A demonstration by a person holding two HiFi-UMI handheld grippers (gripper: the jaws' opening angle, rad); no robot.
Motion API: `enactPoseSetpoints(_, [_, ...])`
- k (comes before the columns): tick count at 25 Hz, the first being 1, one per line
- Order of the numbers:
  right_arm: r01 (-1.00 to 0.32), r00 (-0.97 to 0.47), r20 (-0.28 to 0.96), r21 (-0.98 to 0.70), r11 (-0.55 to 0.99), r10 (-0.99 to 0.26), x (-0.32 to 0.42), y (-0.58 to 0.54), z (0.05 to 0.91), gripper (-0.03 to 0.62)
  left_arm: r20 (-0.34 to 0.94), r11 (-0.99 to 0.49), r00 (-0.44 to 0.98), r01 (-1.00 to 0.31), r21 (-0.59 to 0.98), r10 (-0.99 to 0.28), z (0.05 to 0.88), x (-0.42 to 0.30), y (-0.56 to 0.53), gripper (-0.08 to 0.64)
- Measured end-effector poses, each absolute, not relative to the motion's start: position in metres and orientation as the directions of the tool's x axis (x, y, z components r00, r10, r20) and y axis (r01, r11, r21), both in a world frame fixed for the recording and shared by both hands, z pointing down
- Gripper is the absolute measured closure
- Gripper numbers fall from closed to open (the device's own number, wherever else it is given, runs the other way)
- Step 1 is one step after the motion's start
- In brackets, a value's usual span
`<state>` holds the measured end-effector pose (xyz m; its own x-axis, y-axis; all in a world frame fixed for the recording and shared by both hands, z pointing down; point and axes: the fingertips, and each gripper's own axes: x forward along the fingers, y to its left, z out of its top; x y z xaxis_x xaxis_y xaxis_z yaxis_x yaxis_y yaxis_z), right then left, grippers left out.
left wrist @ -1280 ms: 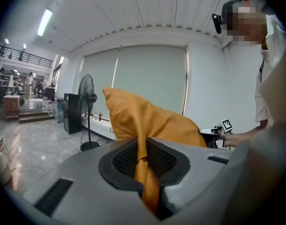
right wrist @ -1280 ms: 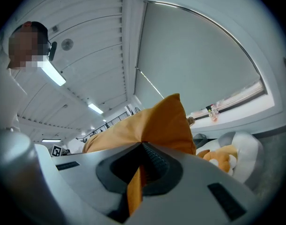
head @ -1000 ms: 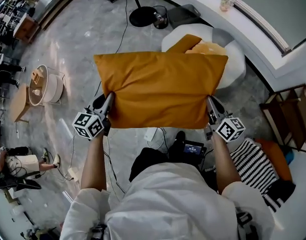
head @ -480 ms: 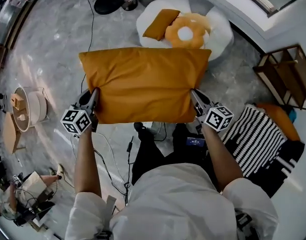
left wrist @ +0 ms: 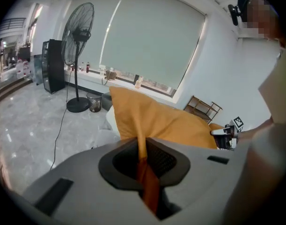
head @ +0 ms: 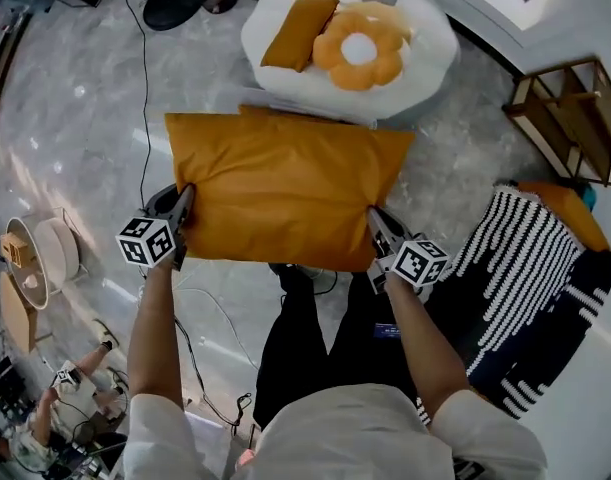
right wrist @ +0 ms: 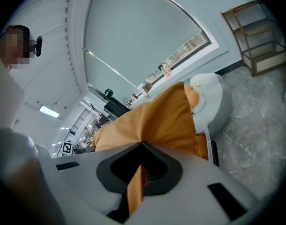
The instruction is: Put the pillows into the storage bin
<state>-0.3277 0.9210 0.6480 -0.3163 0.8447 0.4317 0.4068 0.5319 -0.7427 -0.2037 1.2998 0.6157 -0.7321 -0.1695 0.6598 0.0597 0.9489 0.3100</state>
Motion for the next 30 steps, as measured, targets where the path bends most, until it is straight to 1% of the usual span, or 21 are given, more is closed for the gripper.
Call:
enactPoseSetpoints(4, [0.382, -0.314, 0.443, -0.751, 0.539, 0.840, -0.328, 0.933, 0.687, 0.563, 0.693, 0.947, -0.696, 0.059, 0.316, -0.188, 0.664, -0.215, 1.316, 0.514])
enactPoseSetpoints(9, [0.379, -0.293, 0.458, -0.750, 0.542, 0.839, -0.333, 0.955, 0.734, 0.563, 0.735, 0.941, -0.650, 0.090, 0.326, -0.193, 0.723, -0.219, 1.338, 0.514])
enactPoseSetpoints(17, [0.368, -0.272, 0.483, -0.747, 0.553, 0.832, -0.350, 0.982, 0.784, 0.563, 0.789, 0.945, -0.578, 0.091, 0.315, -0.208, 0.795, -0.246, 1.364, 0.519])
enactPoseSetpoints(19, [0.350, -0.280, 0.488, -0.750, 0.561, 0.827, -0.357, 0.984, 0.796, 0.563, 0.790, 0.942, -0.575, 0.093, 0.321, -0.213, 0.808, -0.258, 1.367, 0.523])
enactPoseSetpoints(23, [0.308, -0.307, 0.501, -0.752, 0.583, 0.809, -0.373, 0.981, 0.822, 0.563, 0.792, 0.949, -0.566, 0.055, 0.311, -0.227, 0.824, -0.287, 1.366, 0.523])
enactPoseSetpoints(28, [0.276, -0.298, 0.525, -0.752, 0.599, 0.797, -0.380, 0.985, 0.851, 0.563, 0.826, 0.953, -0.512, 0.045, 0.300, -0.235, 0.847, -0.302, 1.371, 0.523])
enactPoseSetpoints(30, [0.248, -0.300, 0.555, -0.740, 0.625, 0.776, -0.379, 0.986, 0.867, 0.562, 0.846, 0.961, -0.487, 0.043, 0.272, -0.218, 0.858, -0.305, 1.374, 0.505])
